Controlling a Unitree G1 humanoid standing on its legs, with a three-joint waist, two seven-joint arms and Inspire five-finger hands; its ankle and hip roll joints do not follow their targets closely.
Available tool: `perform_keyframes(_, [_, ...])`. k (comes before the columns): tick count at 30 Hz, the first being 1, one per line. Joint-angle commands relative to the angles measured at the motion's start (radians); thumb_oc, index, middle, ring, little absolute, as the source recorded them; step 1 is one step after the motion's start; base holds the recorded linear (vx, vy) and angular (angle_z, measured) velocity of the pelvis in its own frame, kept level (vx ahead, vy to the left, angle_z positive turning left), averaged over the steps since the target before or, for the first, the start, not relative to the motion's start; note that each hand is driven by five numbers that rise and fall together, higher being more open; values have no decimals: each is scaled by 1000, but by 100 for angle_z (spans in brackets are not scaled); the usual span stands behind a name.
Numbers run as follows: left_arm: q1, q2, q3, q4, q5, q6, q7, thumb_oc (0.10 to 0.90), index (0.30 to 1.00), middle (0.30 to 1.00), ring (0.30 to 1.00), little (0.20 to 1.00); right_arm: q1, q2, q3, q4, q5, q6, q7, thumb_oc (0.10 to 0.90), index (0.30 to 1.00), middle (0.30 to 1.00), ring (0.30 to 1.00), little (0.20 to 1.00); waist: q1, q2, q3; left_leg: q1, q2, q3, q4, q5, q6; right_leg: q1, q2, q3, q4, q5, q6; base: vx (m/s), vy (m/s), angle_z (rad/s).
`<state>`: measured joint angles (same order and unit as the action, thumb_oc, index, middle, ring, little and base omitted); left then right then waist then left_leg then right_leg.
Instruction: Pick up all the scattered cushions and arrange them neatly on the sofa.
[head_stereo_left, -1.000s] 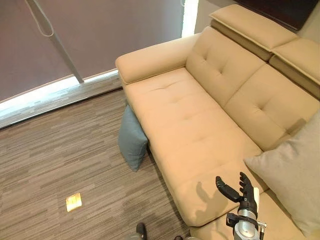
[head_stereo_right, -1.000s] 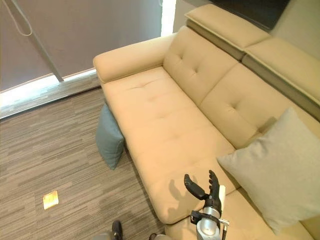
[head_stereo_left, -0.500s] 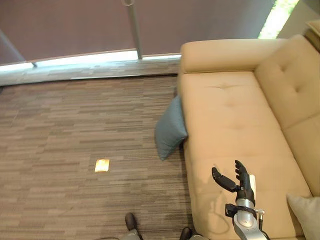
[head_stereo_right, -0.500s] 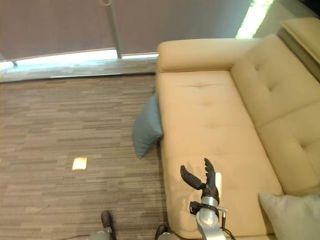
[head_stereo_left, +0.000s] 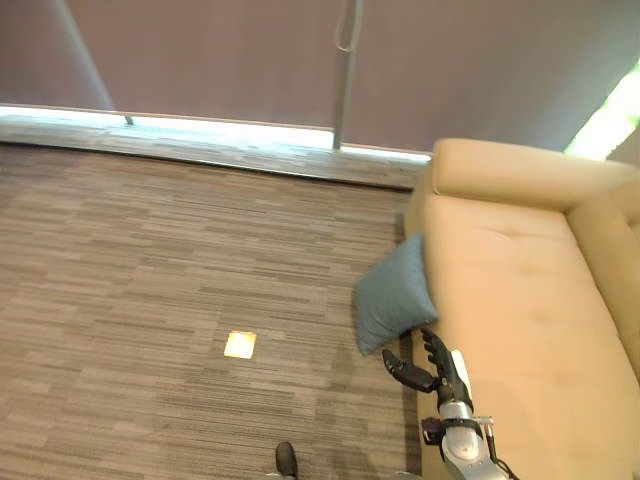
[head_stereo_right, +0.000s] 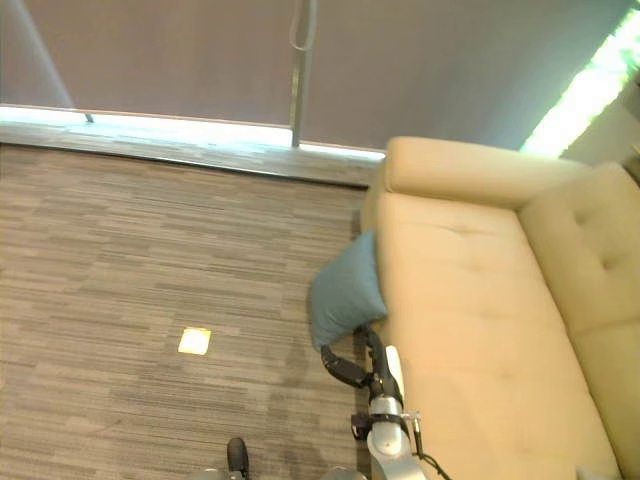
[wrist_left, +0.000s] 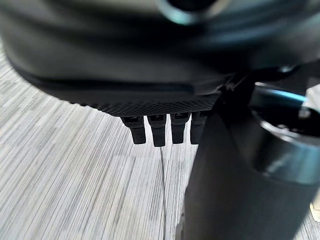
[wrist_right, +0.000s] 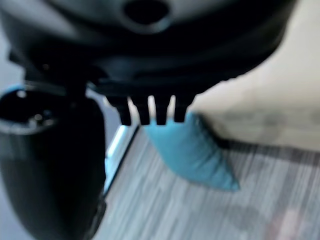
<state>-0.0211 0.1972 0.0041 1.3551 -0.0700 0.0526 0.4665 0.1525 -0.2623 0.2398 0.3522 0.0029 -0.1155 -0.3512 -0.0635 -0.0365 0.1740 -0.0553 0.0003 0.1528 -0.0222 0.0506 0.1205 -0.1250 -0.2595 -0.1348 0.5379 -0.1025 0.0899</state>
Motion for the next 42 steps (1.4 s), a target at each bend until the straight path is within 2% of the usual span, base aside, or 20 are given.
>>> perform_keyframes(1, [14, 25, 15, 16, 41, 29, 8, 800, 900, 900, 900, 900, -51, -39, -22, -143, -32, -67, -23, 800, 900, 900, 900, 900, -40, -22, 17, 44, 17, -13, 57, -163, -65, -69, 54, -22, -78, 45, -19, 279, 65, 58])
perform_keyframes(2, [-3, 36, 4, 5, 54, 24, 6, 800, 900, 900, 900, 900, -50, -42, -26, -148, -32, -71, -24, 800, 900, 900, 900, 900, -56, -30, 32, 59, -1, -41, 64, -179, -68, -98, 95, -15, -153, 32, -17, 140, 8, 47])
perform_keyframes(3, [-3, 36, 4, 5, 54, 24, 6, 800, 900, 900, 900, 900, -50, -42, -26, -148, -32, -71, -24, 800, 900, 900, 900, 900, -56, -29, 34, 61, 0, -42, 65, -180, -69, -96, 95, -16, -154, 32, -17, 277, 15, 58])
perform_keyframes(5, [-23, 41, 2, -2, 63, 26, -1, 800, 900, 900, 900, 900, -52, -55, -29, -154, -31, -67, -23, 800, 900, 900, 900, 900, -73, -47, 48, 90, -38, -75, 67, -209, -71, -125, 144, -7, -291, 78, 8, 255, 14, 61])
perform_keyframes(8, [-22, 38, 13, 1, 56, 26, 0, 800, 900, 900, 900, 900, -58, -59, -18, -151, -41, -66, -18, 800, 900, 900, 900, 900, -73, -62, 47, 122, -69, -80, 63, -234, -75, -153, 161, -87, -396, 129, 29, 226, -7, 34])
perform_keyframes(12, [-4, 18, 8, 10, 73, 23, -14, 800, 900, 900, 900, 900, -53, -67, -8, -147, -45, -74, -15, 800, 900, 900, 900, 900, -76, -57, 31, 183, -85, -81, 44, -268, -80, -131, 178, -168, -466, 137, 30, 316, -44, 4])
perform_keyframes(16, [38, -16, 6, 27, 83, 29, -18, 800, 900, 900, 900, 900, -44, -86, -4, -167, -53, -75, -4, 800, 900, 900, 900, 900, -94, -20, -10, 227, -67, -70, 66, -318, -94, -109, 201, -109, -441, 120, -8, 316, -72, -3])
perform_keyframes(18, [56, -35, 7, 35, 74, 27, -20, 800, 900, 900, 900, 900, -41, -99, -9, -183, -61, -78, -2, 800, 900, 900, 900, 900, -102, 5, -21, 226, -47, -45, 135, -312, -119, -94, 212, -104, -423, 94, -27, 297, -99, -6])
perform_keyframes(20, [69, -47, 4, 34, 80, 23, -25, 800, 900, 900, 900, 900, -35, -110, -16, -196, -70, -82, 1, 800, 900, 900, 900, 900, -111, 20, -26, 183, -5, -1, 292, -255, -174, -49, 230, -86, -430, 65, -51, 227, -114, -4])
perform_keyframes(21, [69, -47, 4, 34, 80, 23, -25, 800, 900, 900, 900, 900, -34, -110, -16, -196, -70, -82, 1, 800, 900, 900, 900, 900, -111, 21, -27, 181, -4, -1, 295, -257, -175, -50, 231, -86, -431, 65, -51, 178, -157, -5])
perform_keyframes(22, [62, -50, -1, 19, 70, 19, -21, 800, 900, 900, 900, 900, -45, -123, -22, -199, -73, -85, -5, 800, 900, 900, 900, 900, -104, 7, -5, 71, 36, 16, 540, -167, -205, -9, 236, -55, -438, 45, -81, 128, -134, -5])
perform_keyframes(23, [53, -51, -7, 10, 63, 17, -16, 800, 900, 900, 900, 900, -49, -127, -24, -193, -69, -85, -12, 800, 900, 900, 900, 900, -95, 1, 9, 31, 46, 19, 618, -144, -199, 10, 242, -41, -439, 34, -99, 172, -164, -25])
perform_keyframes(25, [39, -54, -17, -1, 52, 17, -6, 800, 900, 900, 900, 900, -45, -125, -25, -189, -59, -81, -21, 800, 900, 900, 900, 900, -83, -17, 23, -50, 60, 36, 681, -173, -170, 41, 234, -17, -444, 17, -106, 167, -53, -62])
perform_keyframes(27, [36, -56, -21, -6, 49, 14, -4, 800, 900, 900, 900, 900, -40, -124, -26, -187, -54, -80, -23, 800, 900, 900, 900, 900, -76, -21, 24, -79, 64, 40, 647, -199, -153, 55, 232, -3, -447, 7, -101, 197, 30, -42])
perform_keyframes(29, [26, -60, -38, -26, 41, 2, 0, 800, 900, 900, 900, 900, -40, -133, -27, -172, -57, -76, -24, 800, 900, 900, 900, 900, -60, -35, 21, -129, 59, 16, 469, -232, -125, 94, 223, 33, -462, -12, -80, 304, 99, -24])
perform_keyframes(32, [13, -68, -58, -30, 15, -8, 5, 800, 900, 900, 900, 900, -56, -132, -23, -140, -55, -75, -33, 800, 900, 900, 900, 900, -27, -25, 25, -159, 56, -95, 205, -96, -158, 145, 248, 77, -473, -37, -73, 320, 111, -46])
perform_keyframes(34, [2, -72, -70, -32, -1, -11, 5, 800, 900, 900, 900, 900, -69, -127, -18, -122, -52, -72, -39, 800, 900, 900, 900, 900, -8, -24, 26, -195, 58, -173, 104, -49, -169, 174, 256, 114, -475, -59, -73, 352, 109, -50])
perform_keyframes(38, [-1, -89, -89, -22, 9, -9, -3, 800, 900, 900, 900, 900, -90, -135, -4, -96, -74, -62, -32, 800, 900, 900, 900, 900, 16, -19, 17, -204, 49, -291, 23, -14, -177, 209, 269, 199, -461, -94, -63, 292, 183, -71])
perform_keyframes(40, [1, -97, -100, -17, 22, 0, -6, 800, 900, 900, 900, 900, -91, -127, 3, -76, -81, -59, -31, 800, 900, 900, 900, 900, 13, -21, 1, -184, 40, -289, 41, 22, -177, 207, 258, 209, -444, -91, -57, 409, 372, -87])
perform_keyframes(42, [4, -94, -101, -19, 28, 1, -12, 800, 900, 900, 900, 900, -89, -120, 3, -85, -83, -47, -22, 800, 900, 900, 900, 900, 16, -28, -17, -170, 28, -271, 54, 0, -153, 209, 235, 231, -433, -94, -37, 335, 314, -68])
